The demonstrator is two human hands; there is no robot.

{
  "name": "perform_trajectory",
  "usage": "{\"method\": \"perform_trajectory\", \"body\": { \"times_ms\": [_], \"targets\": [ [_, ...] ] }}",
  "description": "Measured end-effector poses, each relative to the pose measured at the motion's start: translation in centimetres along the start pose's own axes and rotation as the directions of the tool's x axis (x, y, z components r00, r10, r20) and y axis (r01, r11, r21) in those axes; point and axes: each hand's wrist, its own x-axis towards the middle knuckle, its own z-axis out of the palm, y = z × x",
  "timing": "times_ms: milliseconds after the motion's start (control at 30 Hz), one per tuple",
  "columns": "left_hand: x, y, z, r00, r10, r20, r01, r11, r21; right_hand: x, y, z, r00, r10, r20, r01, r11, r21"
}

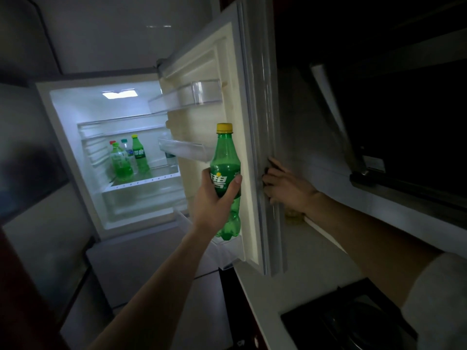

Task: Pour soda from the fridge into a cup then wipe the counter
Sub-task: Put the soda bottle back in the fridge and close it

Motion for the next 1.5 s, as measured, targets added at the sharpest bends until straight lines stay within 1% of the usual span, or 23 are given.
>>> {"method": "perform_trajectory", "body": {
  "times_ms": [100,233,367,500,733,867,933,1000,1067,1133,1200,1300,1433,1500],
  "targets": [
    [0.5,0.0,1.6,1.0,0.013,0.021,-0.012,0.999,-0.044,-0.7,1.0,0.5,1.0,0.014,-0.025,-0.013,0.999,0.037],
    [1.1,-0.5,3.1,0.999,0.008,0.038,-0.007,1.0,-0.023,-1.7,2.2,1.2,0.997,0.059,0.044,-0.06,0.998,0.021],
    [1.8,-1.0,3.6,1.0,-0.004,0.03,0.004,1.0,-0.009,-2.3,3.0,1.5,0.996,0.057,0.069,-0.055,0.998,-0.038],
    [2.8,-1.1,4.0,0.998,-0.054,0.024,0.054,0.998,-0.009,-3.0,3.9,1.8,0.998,0.048,0.051,-0.044,0.996,-0.078],
    [2.7,-1.6,4.5,0.996,-0.084,0.026,0.085,0.995,-0.056,-3.3,4.4,1.9,0.999,0.017,0.044,-0.014,0.998,-0.066],
    [2.3,-2.0,3.1,0.998,-0.07,0.001,0.07,0.994,-0.089,-3.0,4.3,1.6,0.996,0.028,0.086,-0.021,0.997,-0.077],
    [1.9,-2.4,1.6,0.997,-0.075,-0.017,0.074,0.994,-0.078,-2.9,3.9,1.0,0.987,0.032,0.16,-0.017,0.995,-0.096],
    [1.9,-3.0,-0.2,0.996,-0.085,-0.033,0.082,0.993,-0.081,-2.7,3.2,0.3,0.981,0.064,0.181,-0.041,0.991,-0.129],
    [2.0,-3.6,-2.5,0.994,-0.093,-0.061,0.089,0.993,-0.072,-1.8,1.8,-0.4,0.973,0.168,0.159,-0.142,0.976,-0.164],
    [2.2,-4.3,-5.0,0.992,-0.099,-0.081,0.095,0.994,-0.049,-0.1,0.0,-1.0,0.966,0.243,0.091,-0.225,0.959,-0.173],
    [2.4,-4.7,-7.8,0.99,-0.107,-0.091,0.104,0.994,-0.042,2.3,-2.3,-1.5,0.962,0.265,0.072,-0.256,0.96,-0.118],
    [2.7,-5.2,-12.6,0.988,-0.108,-0.107,0.104,0.994,-0.044,6.8,-6.0,-1.4,0.955,0.257,0.146,-0.254,0.966,-0.044],
    [2.9,-6.9,-19.8,0.986,-0.09,-0.143,0.083,0.995,-0.052,13.1,-11.4,0.1,0.942,0.299,0.15,-0.307,0.951,0.027],
    [3.0,-7.7,-23.3,0.986,-0.08,-0.143,0.075,0.996,-0.041,15.8,-13.8,1.1,0.931,0.317,0.179,-0.332,0.942,0.058]
  ]
}}
